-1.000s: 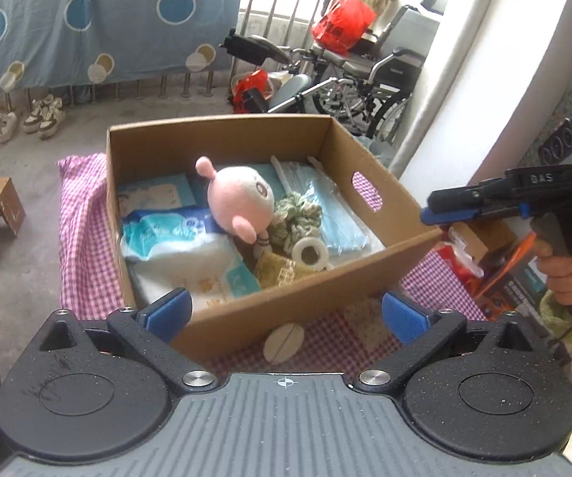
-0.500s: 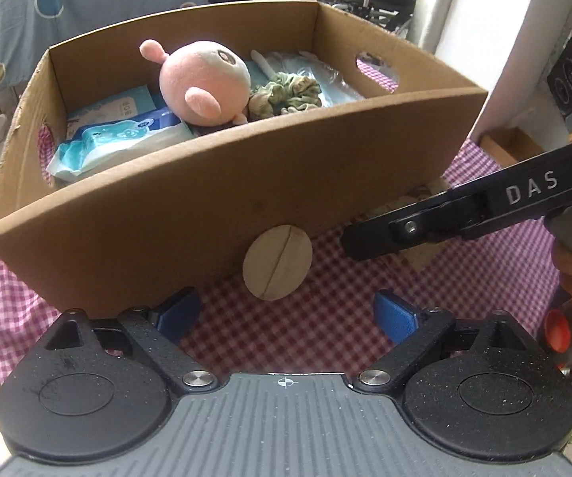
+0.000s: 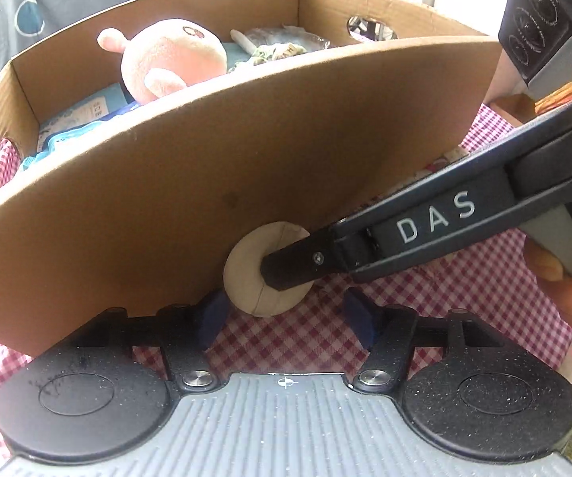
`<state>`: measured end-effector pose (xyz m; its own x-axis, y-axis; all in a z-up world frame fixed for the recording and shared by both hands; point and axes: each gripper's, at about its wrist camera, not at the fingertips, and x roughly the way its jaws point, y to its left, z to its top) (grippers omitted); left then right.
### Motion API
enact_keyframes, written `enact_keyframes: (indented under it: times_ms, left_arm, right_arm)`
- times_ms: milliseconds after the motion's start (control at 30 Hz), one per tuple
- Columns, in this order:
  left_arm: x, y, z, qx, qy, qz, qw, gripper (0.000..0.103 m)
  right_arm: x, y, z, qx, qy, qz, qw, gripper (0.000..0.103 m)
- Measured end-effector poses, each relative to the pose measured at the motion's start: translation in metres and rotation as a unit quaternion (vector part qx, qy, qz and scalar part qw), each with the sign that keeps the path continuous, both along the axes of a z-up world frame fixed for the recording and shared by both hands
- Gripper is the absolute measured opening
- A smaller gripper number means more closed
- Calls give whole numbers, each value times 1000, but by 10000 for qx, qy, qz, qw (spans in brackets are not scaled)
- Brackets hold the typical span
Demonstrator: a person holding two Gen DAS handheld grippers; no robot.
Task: Organize soft objects
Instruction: 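Move the right gripper to the round beige disc and grasp its edge, then lift the beige disc with the right gripper and lower it into the box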
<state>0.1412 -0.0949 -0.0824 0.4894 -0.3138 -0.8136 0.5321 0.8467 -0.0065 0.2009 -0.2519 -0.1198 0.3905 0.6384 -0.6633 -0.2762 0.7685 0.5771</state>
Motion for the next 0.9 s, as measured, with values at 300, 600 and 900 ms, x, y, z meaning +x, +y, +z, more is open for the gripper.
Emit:
enact_keyframes:
  times_ms: [300, 600, 900]
  left_arm:
    - [-12, 9, 14, -203, -72, -33, 9998, 59]
    - [-47, 23, 83, -723, -467, -190, 9961, 61]
    - [-22, -10, 139, -1334, -814, -482, 9865, 63]
  right_arm:
    - [-28, -1, 32, -49, -286, -19, 9996, 16]
    - [-64, -21, 105, 221, -996, -23, 9948, 14]
    - [-13, -65, 152, 212, -1184, -207, 9925, 14]
